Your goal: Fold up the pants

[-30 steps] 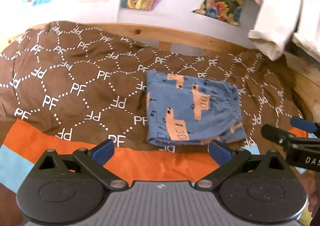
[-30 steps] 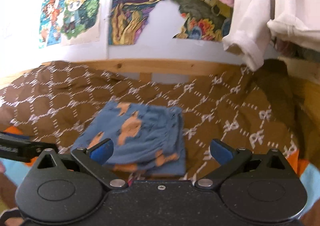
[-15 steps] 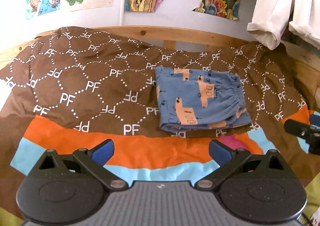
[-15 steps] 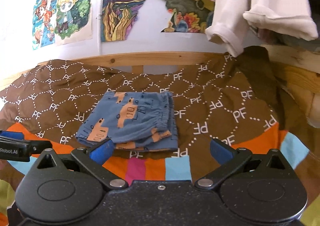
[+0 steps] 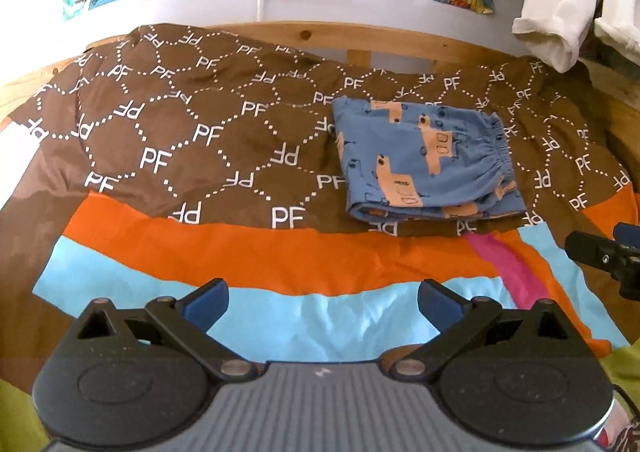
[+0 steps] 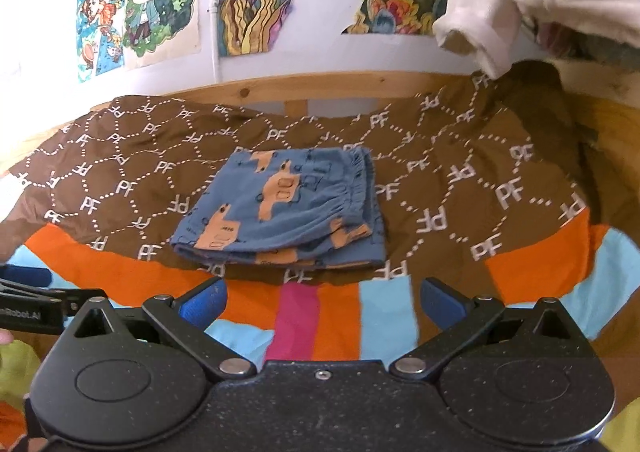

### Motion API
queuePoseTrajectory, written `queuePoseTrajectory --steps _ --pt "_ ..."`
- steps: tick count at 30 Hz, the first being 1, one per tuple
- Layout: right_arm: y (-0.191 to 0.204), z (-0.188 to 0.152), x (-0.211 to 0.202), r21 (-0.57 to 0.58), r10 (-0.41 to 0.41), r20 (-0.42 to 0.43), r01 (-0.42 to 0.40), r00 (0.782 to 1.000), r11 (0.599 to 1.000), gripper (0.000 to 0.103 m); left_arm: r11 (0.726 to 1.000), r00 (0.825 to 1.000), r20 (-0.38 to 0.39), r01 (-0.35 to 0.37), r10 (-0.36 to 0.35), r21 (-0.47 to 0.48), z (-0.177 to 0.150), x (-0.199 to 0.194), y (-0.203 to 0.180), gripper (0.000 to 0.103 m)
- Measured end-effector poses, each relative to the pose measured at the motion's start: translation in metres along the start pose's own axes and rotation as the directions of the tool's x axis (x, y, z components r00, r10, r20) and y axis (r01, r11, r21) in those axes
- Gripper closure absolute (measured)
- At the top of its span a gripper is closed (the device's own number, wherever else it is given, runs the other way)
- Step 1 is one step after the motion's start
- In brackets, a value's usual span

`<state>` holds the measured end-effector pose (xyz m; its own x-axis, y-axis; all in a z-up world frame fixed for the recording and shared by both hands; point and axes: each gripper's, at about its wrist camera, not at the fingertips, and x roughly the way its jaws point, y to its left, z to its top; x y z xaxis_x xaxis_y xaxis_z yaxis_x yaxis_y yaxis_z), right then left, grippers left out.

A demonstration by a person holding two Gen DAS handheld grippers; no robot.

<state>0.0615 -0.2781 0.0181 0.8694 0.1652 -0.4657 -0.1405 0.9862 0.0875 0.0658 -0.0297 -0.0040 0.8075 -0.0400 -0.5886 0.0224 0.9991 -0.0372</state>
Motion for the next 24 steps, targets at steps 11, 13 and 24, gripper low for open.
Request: queuePoseTrajectory --steps 11,13,24 --pt "-0.0018 -0.0010 0.0098 -0.007 0.013 -0.019 -0.013 1.000 1.000 0.001 1.000 1.000 -0.022 -0.013 0.014 0.005 -0.0021 0.0069 -0.0001 0.000" --pt "-0.0021 -0.0013 0.0083 -0.014 0.009 -0.015 -0.009 1.000 1.000 0.001 1.000 1.000 -0.028 -0.010 0.010 0.007 -0.0027 0.0077 -0.0012 0.000" --pt "-0.0012 -0.0007 0.0087 -0.019 0.006 -0.022 -0.007 1.000 1.000 0.001 1.000 0.999 -0.034 -0.018 0.017 -0.010 -0.0034 0.0070 0.0006 0.000"
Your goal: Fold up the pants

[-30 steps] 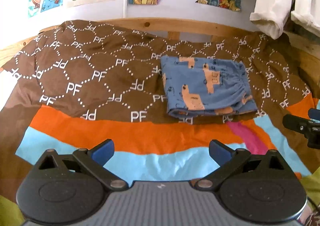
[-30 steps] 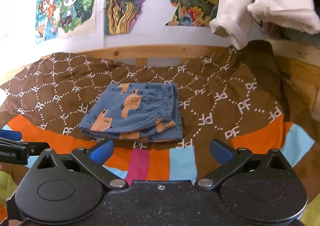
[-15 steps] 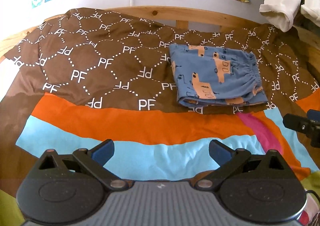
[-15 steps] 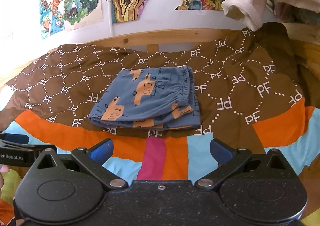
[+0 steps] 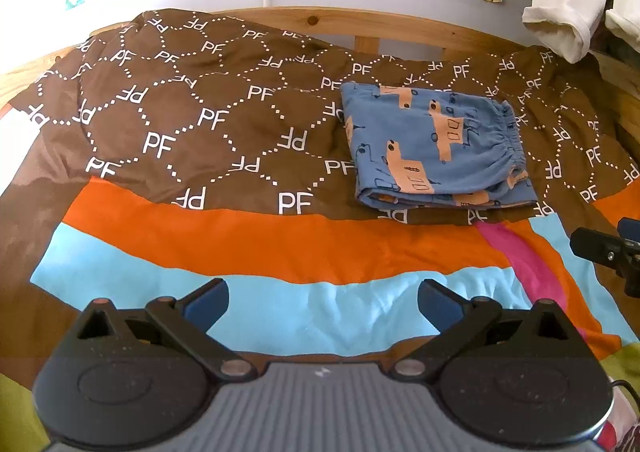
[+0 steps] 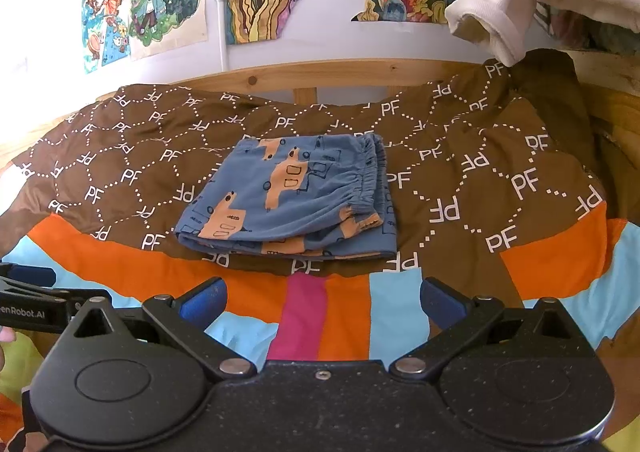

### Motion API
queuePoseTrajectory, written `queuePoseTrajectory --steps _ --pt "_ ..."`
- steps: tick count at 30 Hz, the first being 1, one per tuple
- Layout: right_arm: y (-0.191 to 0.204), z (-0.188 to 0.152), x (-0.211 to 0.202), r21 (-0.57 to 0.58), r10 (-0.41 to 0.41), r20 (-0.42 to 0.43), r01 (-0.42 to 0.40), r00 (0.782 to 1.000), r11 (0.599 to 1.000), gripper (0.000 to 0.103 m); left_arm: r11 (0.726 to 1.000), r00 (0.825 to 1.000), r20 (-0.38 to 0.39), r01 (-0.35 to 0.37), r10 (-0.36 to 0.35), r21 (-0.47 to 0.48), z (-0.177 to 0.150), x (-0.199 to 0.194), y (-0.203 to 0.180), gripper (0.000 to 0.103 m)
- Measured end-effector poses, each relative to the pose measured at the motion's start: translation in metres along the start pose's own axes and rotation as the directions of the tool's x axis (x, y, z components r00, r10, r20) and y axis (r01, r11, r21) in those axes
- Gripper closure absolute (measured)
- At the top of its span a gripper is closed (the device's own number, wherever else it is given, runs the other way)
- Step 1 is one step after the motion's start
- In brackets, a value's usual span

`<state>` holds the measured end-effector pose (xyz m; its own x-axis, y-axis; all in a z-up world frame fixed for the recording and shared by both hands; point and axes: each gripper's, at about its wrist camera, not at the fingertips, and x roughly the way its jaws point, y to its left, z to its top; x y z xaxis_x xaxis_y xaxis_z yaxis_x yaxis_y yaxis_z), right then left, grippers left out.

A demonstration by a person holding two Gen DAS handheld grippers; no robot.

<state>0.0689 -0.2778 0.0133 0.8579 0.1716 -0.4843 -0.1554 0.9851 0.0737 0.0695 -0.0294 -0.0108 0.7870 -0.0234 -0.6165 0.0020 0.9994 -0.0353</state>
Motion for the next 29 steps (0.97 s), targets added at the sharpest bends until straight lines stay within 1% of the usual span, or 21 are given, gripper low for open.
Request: queuePoseTrajectory --steps 14,17,18,29 --pt "0.0009 -0.0021 0.0036 -0.010 -0.002 -0.016 0.002 1.000 1.000 0.001 1.000 1.000 -0.005 -0.003 0.003 -0.012 -0.0016 -0.0013 0.0016 0.000" --pt "0.0013 -0.0019 0.0041 -0.013 0.000 -0.017 0.000 1.000 1.000 0.001 1.000 0.999 -0.043 0.002 -0.002 -0.001 0.0001 0.0003 0.0010 0.000" --pt "0.0011 -0.0019 0.0044 -0.014 0.000 -0.018 0.000 1.000 1.000 0.001 1.000 0.999 -0.046 0.002 -0.002 0.002 -0.0002 0.0003 0.0010 0.000" --pt "0.0028 -0.0028 0.0041 -0.016 0.005 -0.022 -0.005 1.000 1.000 0.001 1.000 0.999 -0.041 -0.012 0.013 0.021 -0.0009 -0.0006 -0.0014 0.000"
